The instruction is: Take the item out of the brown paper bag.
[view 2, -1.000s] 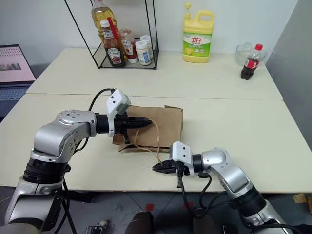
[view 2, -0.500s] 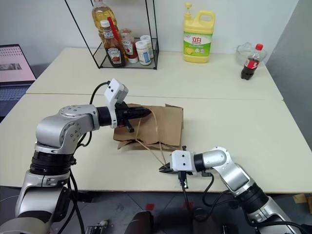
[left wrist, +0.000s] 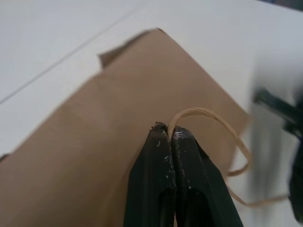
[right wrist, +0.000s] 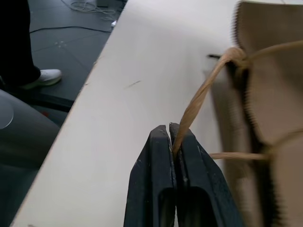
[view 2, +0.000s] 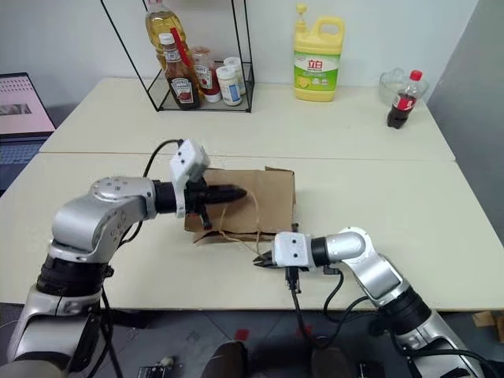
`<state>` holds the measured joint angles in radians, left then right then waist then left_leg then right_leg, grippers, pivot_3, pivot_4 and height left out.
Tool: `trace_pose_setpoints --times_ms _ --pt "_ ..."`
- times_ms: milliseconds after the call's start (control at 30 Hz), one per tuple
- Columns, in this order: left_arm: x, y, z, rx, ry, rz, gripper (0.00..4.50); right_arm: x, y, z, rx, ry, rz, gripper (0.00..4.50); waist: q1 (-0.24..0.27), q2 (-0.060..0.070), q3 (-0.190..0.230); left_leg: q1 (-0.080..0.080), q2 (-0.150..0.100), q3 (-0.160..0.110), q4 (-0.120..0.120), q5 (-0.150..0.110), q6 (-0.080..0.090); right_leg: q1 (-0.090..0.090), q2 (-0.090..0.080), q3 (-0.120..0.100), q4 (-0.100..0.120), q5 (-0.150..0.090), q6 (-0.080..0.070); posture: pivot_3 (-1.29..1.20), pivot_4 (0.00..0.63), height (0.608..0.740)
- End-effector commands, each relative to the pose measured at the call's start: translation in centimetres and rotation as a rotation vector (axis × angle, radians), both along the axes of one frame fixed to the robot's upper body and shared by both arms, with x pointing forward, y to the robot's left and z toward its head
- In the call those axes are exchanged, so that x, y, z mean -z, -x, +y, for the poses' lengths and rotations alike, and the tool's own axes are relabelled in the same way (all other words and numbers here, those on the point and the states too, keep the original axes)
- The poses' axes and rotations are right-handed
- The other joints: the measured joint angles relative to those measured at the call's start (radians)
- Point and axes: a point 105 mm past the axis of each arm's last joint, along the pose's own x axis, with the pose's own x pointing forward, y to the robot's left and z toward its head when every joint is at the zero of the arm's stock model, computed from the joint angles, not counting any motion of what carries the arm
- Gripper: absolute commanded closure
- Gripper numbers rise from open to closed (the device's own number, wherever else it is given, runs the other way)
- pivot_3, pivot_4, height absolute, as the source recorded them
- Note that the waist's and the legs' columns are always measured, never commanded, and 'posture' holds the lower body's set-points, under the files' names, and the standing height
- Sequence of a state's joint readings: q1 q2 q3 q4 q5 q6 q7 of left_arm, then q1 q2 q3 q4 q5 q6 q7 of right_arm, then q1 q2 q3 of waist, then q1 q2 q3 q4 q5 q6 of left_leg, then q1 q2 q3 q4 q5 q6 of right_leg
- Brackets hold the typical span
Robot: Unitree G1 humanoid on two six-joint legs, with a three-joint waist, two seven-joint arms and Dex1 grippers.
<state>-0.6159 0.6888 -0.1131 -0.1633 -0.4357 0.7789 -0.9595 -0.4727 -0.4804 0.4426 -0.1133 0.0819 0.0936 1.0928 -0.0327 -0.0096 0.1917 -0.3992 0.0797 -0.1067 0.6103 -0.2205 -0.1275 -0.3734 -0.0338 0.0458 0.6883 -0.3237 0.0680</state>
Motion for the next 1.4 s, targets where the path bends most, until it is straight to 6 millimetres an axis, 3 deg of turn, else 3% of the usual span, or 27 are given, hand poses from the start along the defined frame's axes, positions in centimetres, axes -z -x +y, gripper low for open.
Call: trace_pose_setpoints --times_ms 33,267,467,567,867,967,1100,1267,1400 --pt "-0.5 1.4 -0.6 0.084 -0.036 -0.065 4.50 -2.5 0.2 0.0 -0.014 -0.063 0.006 3.48 0.000 0.000 0.000 0.000 0.000 0.000 0.000 0.000 0.000 0.000 0.000 0.000 0.000 0.000 0.000 0.00 0.150 0.740" --pt "0.7 2.6 -0.4 0.147 -0.097 -0.070 4.50 -4.5 0.2 -1.4 0.054 -0.118 0.131 0.99 0.000 0.000 0.000 0.000 0.000 0.000 0.000 0.000 0.000 0.000 0.000 0.000 0.000 0.000 0.000 0.00 0.150 0.740" --pt "1.0 3.8 -0.5 0.213 -0.095 -0.051 4.50 -6.1 0.1 -4.0 0.140 -0.137 0.235 0.99 0.001 0.000 0.000 0.000 0.000 0.000 0.000 -0.002 0.003 0.000 0.000 0.000 0.000 0.000 0.000 0.00 0.150 0.740" --pt "1.0 5.1 -0.7 0.280 -0.077 -0.005 3.89 -6.4 -0.9 -5.0 0.218 -0.169 0.244 0.95 0.001 0.000 0.000 0.000 0.000 0.000 0.000 -0.002 0.004 0.000 0.000 0.000 0.000 0.000 0.000 0.00 0.150 0.740" --pt "2.4 7.3 0.6 0.411 -0.193 0.099 1.08 -5.8 -1.6 -5.5 0.281 -0.190 0.262 0.95 0.000 0.000 0.000 0.000 0.000 0.000 0.000 -0.002 0.004 0.000 0.000 0.000 0.000 0.000 0.000 0.00 0.150 0.740" --pt "2.8 7.0 1.3 0.408 -0.244 0.077 0.13 -5.6 -1.6 -5.6 0.290 -0.194 0.264 0.95 0.000 0.000 0.000 0.000 0.000 0.000 -0.001 -0.002 0.004 0.000 0.000 0.000 0.000 0.000 0.000 0.00 0.150 0.740" --pt "0.6 5.4 1.6 0.368 -0.191 0.059 0.03 -5.3 -1.5 -5.3 0.291 -0.197 0.267 0.95 0.003 0.000 0.000 -0.001 0.000 0.000 0.000 -0.002 0.004 0.000 0.000 0.000 0.000 0.000 0.000 0.00 0.150 0.740" --pt "-2.4 4.9 2.7 0.361 -0.111 0.087 0.03 -4.8 -1.2 -4.9 0.283 -0.197 0.278 0.95 -0.001 0.000 0.000 -0.001 0.000 0.000 -0.001 -0.002 0.004 -0.001 0.000 0.000 -0.001 0.000 0.000 0.00 0.150 0.740" --pt "-3.5 3.0 3.6 0.278 -0.097 0.047 0.03 -4.8 -0.7 -4.1 0.251 -0.203 0.291 0.95 -0.001 0.000 0.000 -0.001 0.000 0.000 -0.001 -0.002 0.004 -0.001 0.000 0.000 -0.001 0.000 0.000 0.00 0.150 0.740"
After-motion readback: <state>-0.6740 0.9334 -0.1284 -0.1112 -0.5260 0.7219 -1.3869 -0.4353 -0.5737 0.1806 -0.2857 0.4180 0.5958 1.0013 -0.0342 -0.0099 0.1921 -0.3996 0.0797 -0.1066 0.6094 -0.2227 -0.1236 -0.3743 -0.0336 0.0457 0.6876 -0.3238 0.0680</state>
